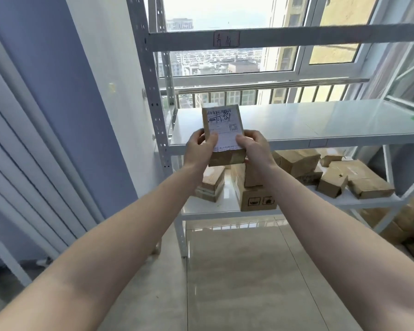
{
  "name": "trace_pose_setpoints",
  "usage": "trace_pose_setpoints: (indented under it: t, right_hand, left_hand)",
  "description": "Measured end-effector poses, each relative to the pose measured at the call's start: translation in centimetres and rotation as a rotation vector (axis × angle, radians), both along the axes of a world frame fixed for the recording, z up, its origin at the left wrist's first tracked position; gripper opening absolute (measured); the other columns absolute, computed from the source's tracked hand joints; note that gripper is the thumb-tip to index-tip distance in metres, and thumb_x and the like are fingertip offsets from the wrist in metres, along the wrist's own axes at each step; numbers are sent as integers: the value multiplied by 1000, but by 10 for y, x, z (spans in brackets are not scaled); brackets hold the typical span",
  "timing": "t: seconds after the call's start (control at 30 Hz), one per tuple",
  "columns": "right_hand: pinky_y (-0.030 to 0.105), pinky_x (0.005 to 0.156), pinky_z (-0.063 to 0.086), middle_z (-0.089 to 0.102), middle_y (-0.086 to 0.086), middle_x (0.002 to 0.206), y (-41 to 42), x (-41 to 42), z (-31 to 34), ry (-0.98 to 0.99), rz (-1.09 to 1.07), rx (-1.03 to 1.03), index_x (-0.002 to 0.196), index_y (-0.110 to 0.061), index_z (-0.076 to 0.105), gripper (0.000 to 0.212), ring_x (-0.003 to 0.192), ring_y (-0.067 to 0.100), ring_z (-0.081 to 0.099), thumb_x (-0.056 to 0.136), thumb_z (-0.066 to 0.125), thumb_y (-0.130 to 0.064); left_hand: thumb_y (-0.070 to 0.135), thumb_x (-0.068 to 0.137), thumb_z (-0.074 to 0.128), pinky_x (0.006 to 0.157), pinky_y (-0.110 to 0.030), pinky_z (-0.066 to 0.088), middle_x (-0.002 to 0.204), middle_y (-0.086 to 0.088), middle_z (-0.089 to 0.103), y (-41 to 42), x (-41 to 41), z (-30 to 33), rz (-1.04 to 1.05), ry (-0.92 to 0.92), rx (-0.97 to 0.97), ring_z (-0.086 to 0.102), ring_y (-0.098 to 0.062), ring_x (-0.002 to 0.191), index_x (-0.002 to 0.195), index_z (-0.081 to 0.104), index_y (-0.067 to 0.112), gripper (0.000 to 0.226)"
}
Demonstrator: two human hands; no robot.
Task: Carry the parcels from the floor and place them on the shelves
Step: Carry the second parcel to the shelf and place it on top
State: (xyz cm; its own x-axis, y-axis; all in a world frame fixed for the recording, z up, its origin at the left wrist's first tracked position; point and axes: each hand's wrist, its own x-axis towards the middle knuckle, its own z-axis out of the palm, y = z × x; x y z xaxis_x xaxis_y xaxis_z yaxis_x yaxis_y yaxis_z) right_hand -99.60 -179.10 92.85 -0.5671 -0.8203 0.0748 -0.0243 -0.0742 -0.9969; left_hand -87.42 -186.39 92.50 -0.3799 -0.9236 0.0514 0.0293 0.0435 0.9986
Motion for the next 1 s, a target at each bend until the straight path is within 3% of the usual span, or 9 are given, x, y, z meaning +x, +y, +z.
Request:
trace_pose_setpoints:
  t: [0.17, 0.37, 0.5, 0.6, 0.73, 0.87, 1.0]
  right_hand:
    - [33, 85, 59, 66, 13, 124, -57, -26, 30, 77, -46, -79, 129, -8, 52, 32, 110, 28, 67, 100, 54, -23]
    - [36, 93, 59, 67, 14, 124, -112, -58, 72, 128, -80, -198, 132, -5, 56, 38, 113, 28, 67, 100, 56, -26]
    - [32, 80, 62, 71, 12, 120, -145, -83, 100, 139, -100, -283, 133, -6, 58, 39, 106, 26, 71, 99, 56, -26]
    - [23, 62, 59, 72, 6, 111, -166, -101, 121, 139, -95, -354, 133, -5, 55, 37, 89, 16, 72, 101, 55, -23]
    - [25, 64, 58, 72, 0, 101, -192, -123, 151, 203, -129, -429, 124, -11, 53, 29, 84, 12, 72, 99, 57, -25]
    - [14, 55, 51, 71, -11, 85, -212, -145, 184, 282, -128, -478, 118, -12, 61, 25, 59, -8, 65, 96, 60, -24]
    - [26, 60, 59, 74, -11, 83, -229, -159, 214, 306, -128, -470, 116, -18, 68, 27, 66, 6, 71, 94, 60, -32]
  left_hand:
    - [38, 94, 58, 89, -47, 60, 119, -4, 69, -56, -30, 31, 13, 20, -133, 69, -24, 103, 126, 59, 21, 36]
    - [39, 93, 57, 91, -40, 58, 118, 2, 69, -104, -64, 71, 11, 56, -285, 69, -18, 103, 125, 61, 25, 35]
    - [59, 78, 60, 87, -45, 60, 126, -6, 63, -141, -94, 97, 87, 45, -398, 66, -24, 111, 122, 62, 33, 51]
    - [55, 78, 61, 91, -42, 58, 126, -5, 62, -159, -116, 118, 136, 78, -475, 65, -21, 112, 122, 61, 34, 48]
    - [43, 85, 60, 90, -31, 58, 135, -5, 56, -170, -142, 147, 155, 183, -573, 63, -15, 115, 144, 38, 27, 65]
    - [47, 86, 59, 94, -41, 57, 136, -5, 56, -189, -162, 170, 219, 227, -659, 61, -20, 121, 143, 39, 27, 64]
    - [48, 87, 60, 88, -39, 60, 138, -2, 42, -207, -175, 196, 290, 175, -707, 57, -18, 123, 141, 46, 28, 60]
